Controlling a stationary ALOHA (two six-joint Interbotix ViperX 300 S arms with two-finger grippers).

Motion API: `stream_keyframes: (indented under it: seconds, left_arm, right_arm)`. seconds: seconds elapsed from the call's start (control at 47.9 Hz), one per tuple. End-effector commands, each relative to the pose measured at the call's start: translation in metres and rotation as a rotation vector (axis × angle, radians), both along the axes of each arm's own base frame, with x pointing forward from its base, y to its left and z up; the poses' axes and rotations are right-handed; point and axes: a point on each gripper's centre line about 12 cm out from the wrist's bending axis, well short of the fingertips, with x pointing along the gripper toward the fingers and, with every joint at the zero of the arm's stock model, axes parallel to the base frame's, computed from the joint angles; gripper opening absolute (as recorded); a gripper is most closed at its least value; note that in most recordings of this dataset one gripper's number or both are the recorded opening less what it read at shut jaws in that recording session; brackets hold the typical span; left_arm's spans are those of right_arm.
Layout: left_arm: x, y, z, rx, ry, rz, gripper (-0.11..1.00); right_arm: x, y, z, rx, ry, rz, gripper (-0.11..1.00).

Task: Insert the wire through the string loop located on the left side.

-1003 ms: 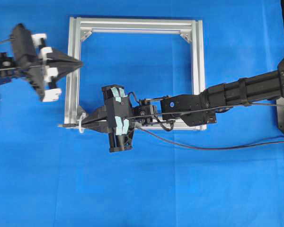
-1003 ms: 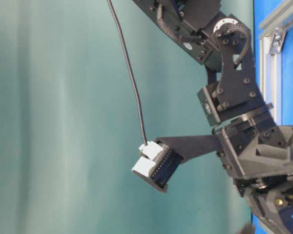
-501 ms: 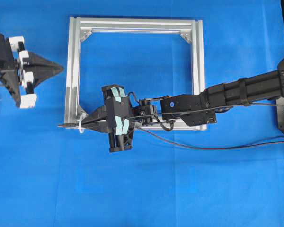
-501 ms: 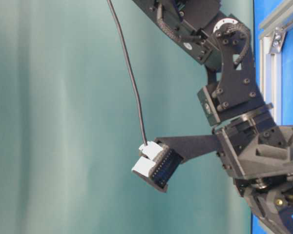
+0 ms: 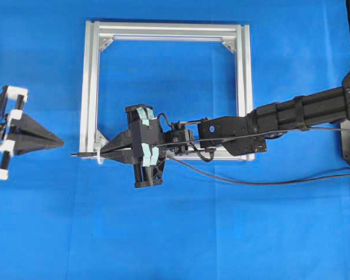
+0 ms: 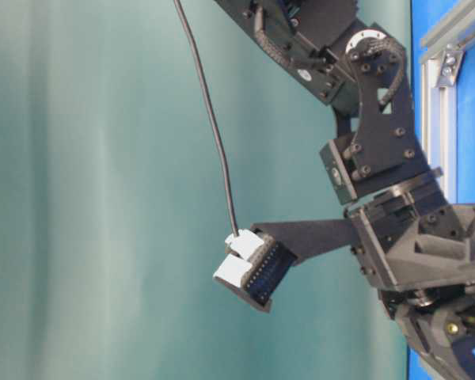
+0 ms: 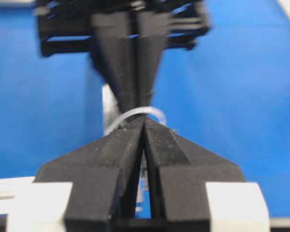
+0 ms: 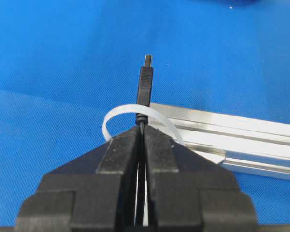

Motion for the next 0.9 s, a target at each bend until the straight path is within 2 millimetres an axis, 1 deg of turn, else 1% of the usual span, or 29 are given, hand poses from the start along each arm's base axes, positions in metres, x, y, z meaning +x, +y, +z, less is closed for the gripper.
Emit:
stream_keyframes:
  seconds: [0.0, 0.084, 0.23, 0.334, 0.689, 0.731, 0.752, 0.815, 0.877]
  left_arm:
    - [-0.0012, -0.0049, 0.0016, 0.002, 0.011, -0.027, 0.0]
    - [-0.0036, -0.0052, -0.0001, 0.007, 0.039, -0.033, 0.0]
    - [-0.0059, -0.0048, 0.0028, 0.005, 0.032, -0.034, 0.0]
    - [-0.0061, -0.0047, 0.0049, 0.001, 0.023, -0.033, 0.0]
    - [-0.0057, -0.0048, 0.0021, 0.002, 0.045, -0.033, 0.01]
    - [-0.0054, -0.0048, 0.0025, 0.001, 0.045, -0.032, 0.04]
    - [-0.0051, -0.0049, 0.003, 0.0, 0.043, -0.032, 0.07]
    - [-0.0051, -0.0049, 0.003, -0.001, 0.044, -0.031, 0.23]
    - [-0.0052, -0.005, 0.0027, -0.002, 0.047, -0.032, 0.42]
  right_arm:
    - [0.0051, -0.0006, 0.0182, 0.005, -0.046, -0.003, 0.0]
    - [0.0051, -0.0006, 0.0174, 0.005, -0.044, -0.003, 0.0]
    - [0.0051, -0.0006, 0.0182, 0.005, -0.046, -0.003, 0.0]
    - [0.0051, -0.0006, 0.018, 0.005, -0.044, -0.003, 0.0]
    - [0.0044, -0.0013, 0.017, 0.004, -0.041, -0.003, 0.0]
    - [0.0044, -0.0014, 0.0171, 0.005, -0.043, -0.004, 0.0]
    - [0.0044, -0.0014, 0.0164, 0.005, -0.041, -0.004, 0.0]
    - [0.0044, -0.0014, 0.017, 0.003, -0.041, -0.004, 0.0]
    - [0.0044, -0.0014, 0.0162, 0.003, -0.04, -0.004, 0.0]
